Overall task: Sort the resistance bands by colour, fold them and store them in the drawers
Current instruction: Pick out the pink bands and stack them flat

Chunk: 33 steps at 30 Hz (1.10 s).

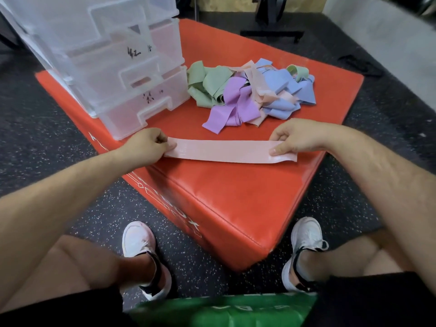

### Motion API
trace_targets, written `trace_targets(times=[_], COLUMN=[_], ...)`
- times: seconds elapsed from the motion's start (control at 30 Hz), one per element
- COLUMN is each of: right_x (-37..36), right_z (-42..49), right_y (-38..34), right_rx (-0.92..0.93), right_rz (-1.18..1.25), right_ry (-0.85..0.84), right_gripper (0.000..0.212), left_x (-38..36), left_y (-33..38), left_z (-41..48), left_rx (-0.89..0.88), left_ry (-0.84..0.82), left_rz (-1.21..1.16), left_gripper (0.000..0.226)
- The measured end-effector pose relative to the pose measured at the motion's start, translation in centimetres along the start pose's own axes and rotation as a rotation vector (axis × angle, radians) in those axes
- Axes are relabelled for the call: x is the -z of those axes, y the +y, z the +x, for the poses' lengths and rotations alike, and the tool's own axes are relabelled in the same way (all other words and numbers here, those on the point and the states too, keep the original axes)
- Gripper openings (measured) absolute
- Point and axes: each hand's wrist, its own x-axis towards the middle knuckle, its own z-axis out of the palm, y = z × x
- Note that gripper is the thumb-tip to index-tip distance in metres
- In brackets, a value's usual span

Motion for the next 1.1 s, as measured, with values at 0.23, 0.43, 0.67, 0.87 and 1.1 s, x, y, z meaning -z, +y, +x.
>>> trace_targets(times=[0.23,0.43,0.67,0.87,1.1], right_x=[-1.3,-2.8,-2.9,-1.0,2.7], right_z=[-0.1,-0.7,-1.3,-0.2,3.3], right_y=[2.8,3.5,3.8,1.0,-1.6], right_rx=[-0.048,0.022,0.004,0.030,0.107], right_rz=[0.063,-0.048,-0.166,-0.257,-0.273], right_ry=[0.183,0.318,0.327,0.354,0.438], right_gripper=[0.026,0.026,0.014,0.036,0.027], left_x=[-1.2,-1.8,-2.0,-1.2,-3.6], left_y=[-0.3,-1.0,-0.5,4.4,12.3], left_z=[0.1,-0.2,0.0,1.1,5.0], left_rx=[-0.028,-0.121,-0.269,-0.438,-0.626], left_ry=[0.030,0.098,0.046,0.164,0.086], left_rz=[0.022,0.001,0.243,0.235,0.124], left_gripper=[0.025,0.020,0.004,0.006,0.013])
